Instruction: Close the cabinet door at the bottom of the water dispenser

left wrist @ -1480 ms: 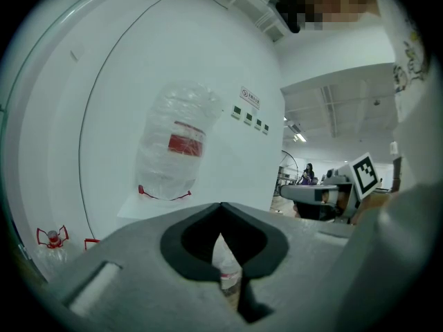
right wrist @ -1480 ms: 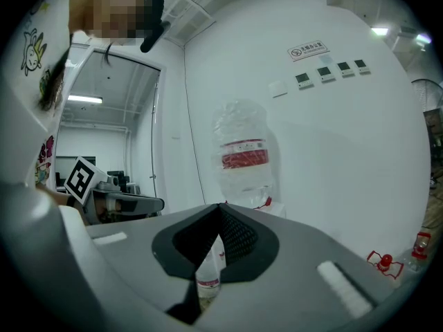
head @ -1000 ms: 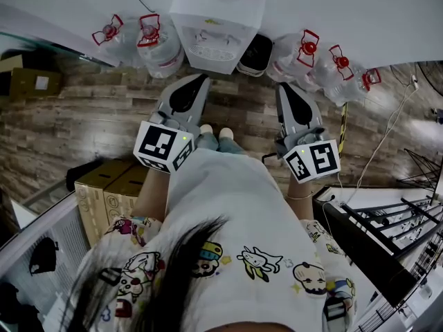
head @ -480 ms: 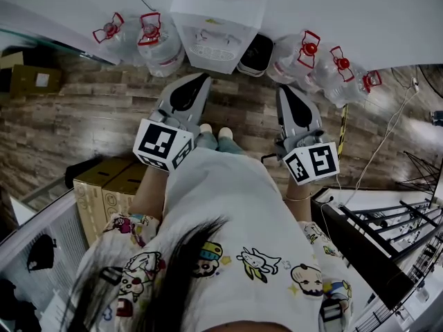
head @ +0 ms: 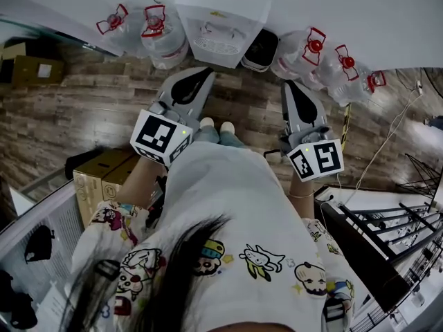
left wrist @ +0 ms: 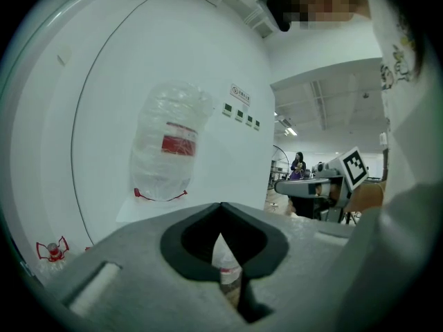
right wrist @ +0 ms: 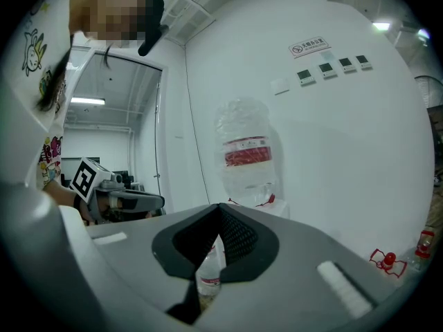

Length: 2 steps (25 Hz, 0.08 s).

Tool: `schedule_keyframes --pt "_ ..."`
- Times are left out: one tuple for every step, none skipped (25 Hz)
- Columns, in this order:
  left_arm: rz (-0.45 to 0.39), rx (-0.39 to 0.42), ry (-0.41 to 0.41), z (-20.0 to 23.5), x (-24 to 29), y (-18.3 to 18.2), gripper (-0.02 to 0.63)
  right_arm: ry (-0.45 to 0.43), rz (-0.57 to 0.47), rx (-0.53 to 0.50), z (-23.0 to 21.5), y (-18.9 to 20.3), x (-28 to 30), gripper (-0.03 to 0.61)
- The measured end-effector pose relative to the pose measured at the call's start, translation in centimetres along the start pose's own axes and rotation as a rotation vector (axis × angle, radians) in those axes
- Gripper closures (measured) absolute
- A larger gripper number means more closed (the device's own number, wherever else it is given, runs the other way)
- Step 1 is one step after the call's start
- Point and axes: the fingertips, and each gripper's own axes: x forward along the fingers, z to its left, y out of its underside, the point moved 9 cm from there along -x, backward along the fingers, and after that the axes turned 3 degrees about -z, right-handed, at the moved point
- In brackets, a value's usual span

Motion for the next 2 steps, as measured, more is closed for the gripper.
schedule_keyframes --pt "0.006 0.007 0.008 0.03 0.08 0.04 0.615 -0.001 -0.002 -0.001 -0.06 0.00 0.04 0.571" --pt "0.012 0.014 0.017 0.06 0.17 0.09 0.615 -0.001 -0.004 -0.001 -0.11 0.00 0.08 0.571"
